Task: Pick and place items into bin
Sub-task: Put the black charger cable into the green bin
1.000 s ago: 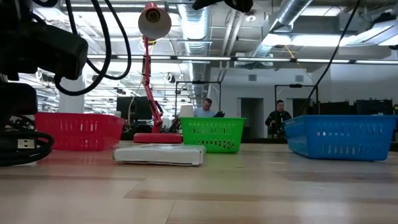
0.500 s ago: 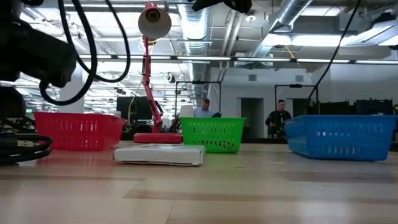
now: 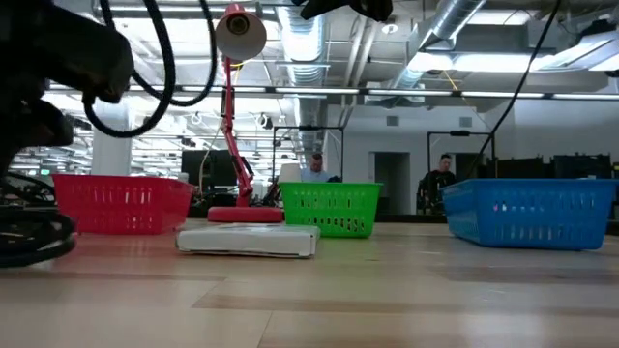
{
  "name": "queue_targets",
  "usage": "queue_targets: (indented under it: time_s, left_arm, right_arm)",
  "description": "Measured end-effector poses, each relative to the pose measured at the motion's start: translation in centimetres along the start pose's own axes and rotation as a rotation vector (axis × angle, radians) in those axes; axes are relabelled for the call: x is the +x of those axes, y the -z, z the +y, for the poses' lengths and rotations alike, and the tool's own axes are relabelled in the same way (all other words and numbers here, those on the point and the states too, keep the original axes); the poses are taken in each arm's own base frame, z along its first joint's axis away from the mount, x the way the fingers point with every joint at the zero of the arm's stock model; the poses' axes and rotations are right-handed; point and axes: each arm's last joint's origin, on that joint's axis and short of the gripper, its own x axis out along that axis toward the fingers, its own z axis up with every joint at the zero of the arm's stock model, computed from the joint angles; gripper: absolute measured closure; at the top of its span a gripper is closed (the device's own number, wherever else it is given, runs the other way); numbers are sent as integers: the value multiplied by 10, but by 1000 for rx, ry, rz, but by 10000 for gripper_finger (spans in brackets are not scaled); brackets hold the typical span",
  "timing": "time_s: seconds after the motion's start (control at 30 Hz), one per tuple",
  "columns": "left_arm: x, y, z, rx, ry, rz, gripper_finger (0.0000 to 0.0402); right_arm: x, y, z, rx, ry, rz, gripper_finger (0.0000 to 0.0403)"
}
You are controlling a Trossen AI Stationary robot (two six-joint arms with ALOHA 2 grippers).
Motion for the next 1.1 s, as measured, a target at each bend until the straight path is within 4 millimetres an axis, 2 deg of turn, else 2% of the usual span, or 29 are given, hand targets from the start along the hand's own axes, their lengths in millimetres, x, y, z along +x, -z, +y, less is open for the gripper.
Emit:
queue_targets:
  time_s: [0.2, 0.33, 0.43, 0.63, 0.8, 0.97, 1.1]
  left_arm:
    - [-11, -6, -11, 49, 57, -2, 374]
    - [-26, -13, -23, 106, 86, -43, 377]
    - [-38, -19, -27, 129, 44, -83, 377]
    - [-61, -37, -23, 172, -98, -180, 377]
    - [-75, -79, -11, 223, -119, -299, 379]
    - [-86, -131, 27, 165, -252, -436, 377]
    - [-92, -171, 53, 115, -172, -545, 378]
  right_arm:
    - [0, 2, 0, -5, 4, 13, 310]
    - [-1, 4, 2, -9, 4, 24, 310]
    - [-4, 11, 9, -5, 4, 60, 310]
    - [-20, 51, 29, -26, 86, 276, 310]
    - [-41, 82, 40, 6, 241, 392, 310]
    - [-55, 98, 52, 23, 371, 276, 310]
    - [-63, 106, 60, 45, 400, 214, 310]
